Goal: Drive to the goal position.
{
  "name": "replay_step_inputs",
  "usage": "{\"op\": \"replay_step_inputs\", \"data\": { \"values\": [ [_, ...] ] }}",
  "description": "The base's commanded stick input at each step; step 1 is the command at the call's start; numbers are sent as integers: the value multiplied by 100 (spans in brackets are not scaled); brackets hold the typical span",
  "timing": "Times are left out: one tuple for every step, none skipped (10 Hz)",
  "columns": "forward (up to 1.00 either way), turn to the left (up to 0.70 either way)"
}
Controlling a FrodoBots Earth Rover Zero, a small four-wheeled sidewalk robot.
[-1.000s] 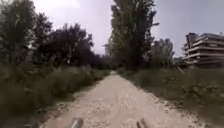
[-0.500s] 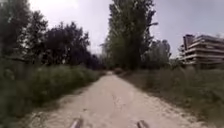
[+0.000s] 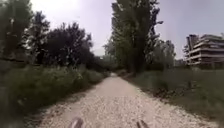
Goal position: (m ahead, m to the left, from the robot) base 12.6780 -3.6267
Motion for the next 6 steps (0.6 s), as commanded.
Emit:
{"op": "replay_step_inputs", "data": {
  "values": [
    [85,0],
    [85,0],
    [85,0],
    [85,0],
    [85,-8],
    [85,-32]
  ]
}}
